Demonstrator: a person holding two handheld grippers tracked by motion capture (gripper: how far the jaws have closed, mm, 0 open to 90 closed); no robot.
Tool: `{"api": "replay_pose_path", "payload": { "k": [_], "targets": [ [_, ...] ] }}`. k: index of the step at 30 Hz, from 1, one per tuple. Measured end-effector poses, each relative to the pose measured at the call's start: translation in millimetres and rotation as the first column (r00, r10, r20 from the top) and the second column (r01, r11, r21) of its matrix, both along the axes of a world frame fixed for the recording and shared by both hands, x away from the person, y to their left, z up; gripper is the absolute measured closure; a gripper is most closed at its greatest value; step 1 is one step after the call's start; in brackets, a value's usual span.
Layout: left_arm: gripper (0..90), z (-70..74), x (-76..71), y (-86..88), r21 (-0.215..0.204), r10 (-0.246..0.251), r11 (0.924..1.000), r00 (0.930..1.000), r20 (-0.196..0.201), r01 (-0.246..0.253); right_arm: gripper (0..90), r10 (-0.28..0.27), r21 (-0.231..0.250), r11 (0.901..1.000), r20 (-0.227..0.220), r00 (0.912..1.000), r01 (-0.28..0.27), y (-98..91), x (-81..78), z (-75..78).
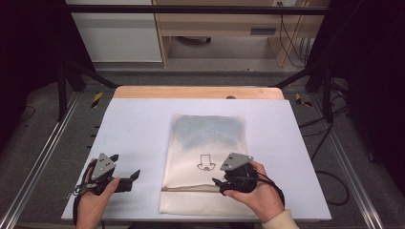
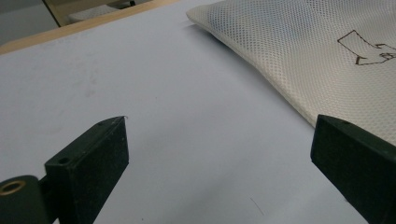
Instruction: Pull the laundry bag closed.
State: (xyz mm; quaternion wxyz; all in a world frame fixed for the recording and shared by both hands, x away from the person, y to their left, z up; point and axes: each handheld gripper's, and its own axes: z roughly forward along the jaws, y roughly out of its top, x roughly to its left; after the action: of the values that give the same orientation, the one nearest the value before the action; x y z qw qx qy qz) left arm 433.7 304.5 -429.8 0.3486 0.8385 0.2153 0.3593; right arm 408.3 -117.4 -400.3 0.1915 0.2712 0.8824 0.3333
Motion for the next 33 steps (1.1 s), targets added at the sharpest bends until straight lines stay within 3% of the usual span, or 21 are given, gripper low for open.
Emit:
{"api": "replay_pose_path", "payload": {
  "k": [8,12,16,19,24,29,33],
  "targets": [
    [3.2,-1.0,4.1,0.9,-0.002,0.009,1.0,1.0,0.0,-0.009,23.7,0.074,-0.065,0.9952,-0.004,0.9973,-0.074,26.3,3.5,1.5],
    [3.3,1.0,5.8,3.7,0.012,-0.002,0.9999,1.0,0.003,0.002,35.2,0.117,-0.107,0.9869,-0.038,0.9923,-0.121,39.7,9.2,1.5],
    [3.2,-0.2,2.9,3.0,0.007,0.021,0.9998,0.9998,-0.007,-0.021,41.7,0.147,-0.136,0.979,-0.045,0.9881,-0.152,52.4,13.3,1.1],
    [3.8,-1.3,2.6,0.9,0.034,0.036,0.9988,0.9993,-0.009,-0.035,47.3,0.165,-0.15,0.9735,-0.062,0.9843,-0.173,59.3,14.0,1.5],
    [4.1,0.9,5.3,4.6,0.074,0.01,0.9972,0.9999,-0.006,-0.01,52.1,0.184,-0.166,0.9671,-0.066,0.9807,-0.193,70.6,15.5,1.5],
    [4.2,-0.2,3.5,6.4,0.049,0.031,0.9983,0.9995,-0.01,-0.03,57.3,0.201,-0.178,0.9615,-0.065,0.9774,-0.21,80.4,16.7,-0.6],
    [4.2,0.3,4.3,7.3,0.056,0.028,0.998,0.9996,-0.009,-0.028,59.5,0.217,-0.182,0.9565,-0.076,0.9732,-0.228,84.9,16.6,-1.7]
  ]
}}
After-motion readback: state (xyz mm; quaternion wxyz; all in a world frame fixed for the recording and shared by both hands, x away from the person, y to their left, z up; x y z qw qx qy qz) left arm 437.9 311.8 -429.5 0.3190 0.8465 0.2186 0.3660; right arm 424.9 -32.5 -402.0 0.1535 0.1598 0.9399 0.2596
